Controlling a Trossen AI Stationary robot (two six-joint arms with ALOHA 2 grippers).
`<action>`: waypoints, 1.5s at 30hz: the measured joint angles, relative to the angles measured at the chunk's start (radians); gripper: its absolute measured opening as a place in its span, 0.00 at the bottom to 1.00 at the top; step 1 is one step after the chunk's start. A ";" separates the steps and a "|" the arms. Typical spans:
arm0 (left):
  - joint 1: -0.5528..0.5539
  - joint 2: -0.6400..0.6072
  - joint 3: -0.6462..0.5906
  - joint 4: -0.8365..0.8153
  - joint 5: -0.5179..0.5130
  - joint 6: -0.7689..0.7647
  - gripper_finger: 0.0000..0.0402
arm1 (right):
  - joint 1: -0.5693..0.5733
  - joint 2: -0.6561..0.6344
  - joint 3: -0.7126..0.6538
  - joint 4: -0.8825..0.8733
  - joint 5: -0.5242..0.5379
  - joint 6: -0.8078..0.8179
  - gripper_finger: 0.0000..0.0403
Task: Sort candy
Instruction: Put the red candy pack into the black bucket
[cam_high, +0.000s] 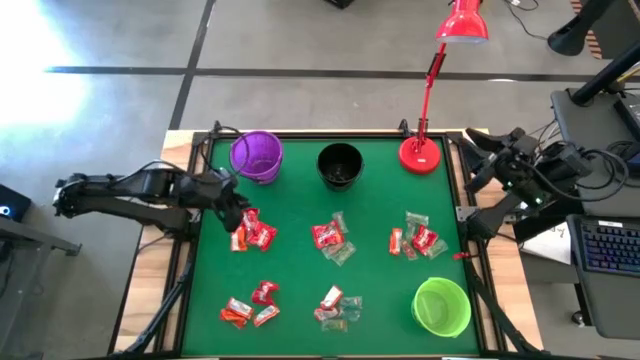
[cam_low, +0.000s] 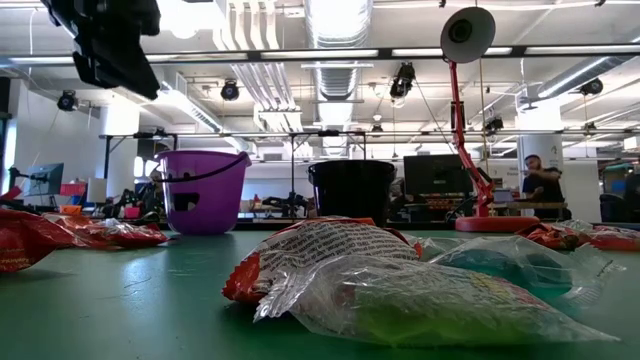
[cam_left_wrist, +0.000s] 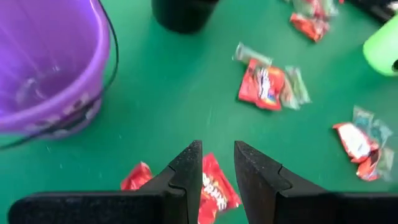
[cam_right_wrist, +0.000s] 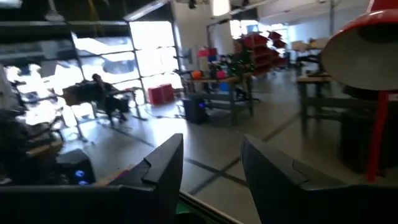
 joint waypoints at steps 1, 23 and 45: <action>-0.007 0.007 -0.008 -0.002 0.004 -0.007 0.19 | 0.000 0.018 0.016 -0.001 0.031 -0.010 0.38; -0.099 0.143 -0.062 -0.011 0.122 -0.245 0.30 | -0.013 0.087 0.071 -0.006 0.160 0.200 0.38; -0.180 0.520 -0.062 0.109 0.008 -0.578 0.30 | -0.013 0.085 0.076 -0.005 0.160 0.138 0.38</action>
